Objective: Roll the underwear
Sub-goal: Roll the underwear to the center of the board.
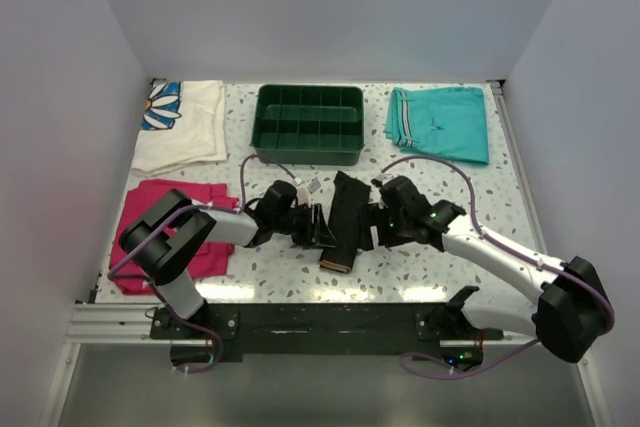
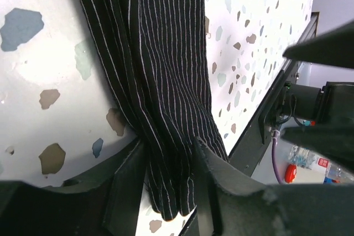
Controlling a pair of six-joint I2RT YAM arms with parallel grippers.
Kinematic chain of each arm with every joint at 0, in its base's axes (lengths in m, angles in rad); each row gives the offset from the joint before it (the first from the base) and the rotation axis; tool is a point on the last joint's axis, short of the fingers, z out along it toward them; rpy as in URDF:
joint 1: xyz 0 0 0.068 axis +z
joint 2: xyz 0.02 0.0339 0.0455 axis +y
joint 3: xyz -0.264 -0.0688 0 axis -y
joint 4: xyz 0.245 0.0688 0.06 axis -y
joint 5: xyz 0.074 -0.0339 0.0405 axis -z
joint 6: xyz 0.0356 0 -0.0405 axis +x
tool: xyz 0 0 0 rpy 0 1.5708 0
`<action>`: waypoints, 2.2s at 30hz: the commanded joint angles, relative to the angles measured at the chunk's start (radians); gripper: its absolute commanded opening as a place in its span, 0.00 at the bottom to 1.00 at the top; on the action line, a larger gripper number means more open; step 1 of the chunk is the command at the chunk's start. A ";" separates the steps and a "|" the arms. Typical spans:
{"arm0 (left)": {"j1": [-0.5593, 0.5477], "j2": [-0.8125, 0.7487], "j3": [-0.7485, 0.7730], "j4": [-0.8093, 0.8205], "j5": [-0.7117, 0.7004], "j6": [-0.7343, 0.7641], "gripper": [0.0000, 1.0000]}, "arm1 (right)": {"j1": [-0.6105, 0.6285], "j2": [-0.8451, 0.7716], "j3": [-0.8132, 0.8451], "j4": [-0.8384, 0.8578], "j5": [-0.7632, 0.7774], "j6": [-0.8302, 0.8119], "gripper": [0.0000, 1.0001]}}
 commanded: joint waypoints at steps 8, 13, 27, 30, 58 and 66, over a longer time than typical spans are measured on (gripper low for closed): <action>-0.006 0.069 0.024 -0.249 -0.121 0.072 0.31 | 0.158 -0.027 0.108 -0.010 0.099 -0.119 0.59; -0.006 0.087 0.047 -0.266 -0.124 0.078 0.31 | 0.256 0.074 0.150 -0.006 0.153 -0.151 0.53; -0.006 0.150 0.112 -0.350 -0.138 0.112 0.21 | 0.458 0.225 0.183 0.065 0.216 -0.302 0.51; -0.006 0.144 0.116 -0.358 -0.144 0.115 0.21 | 0.464 0.252 0.188 0.065 0.210 -0.311 0.55; 0.000 0.172 0.144 -0.370 -0.118 0.150 0.22 | 0.482 0.437 0.171 0.037 0.334 -0.234 0.54; 0.011 0.178 0.149 -0.373 -0.113 0.167 0.22 | 0.484 0.463 0.179 0.028 0.323 -0.227 0.36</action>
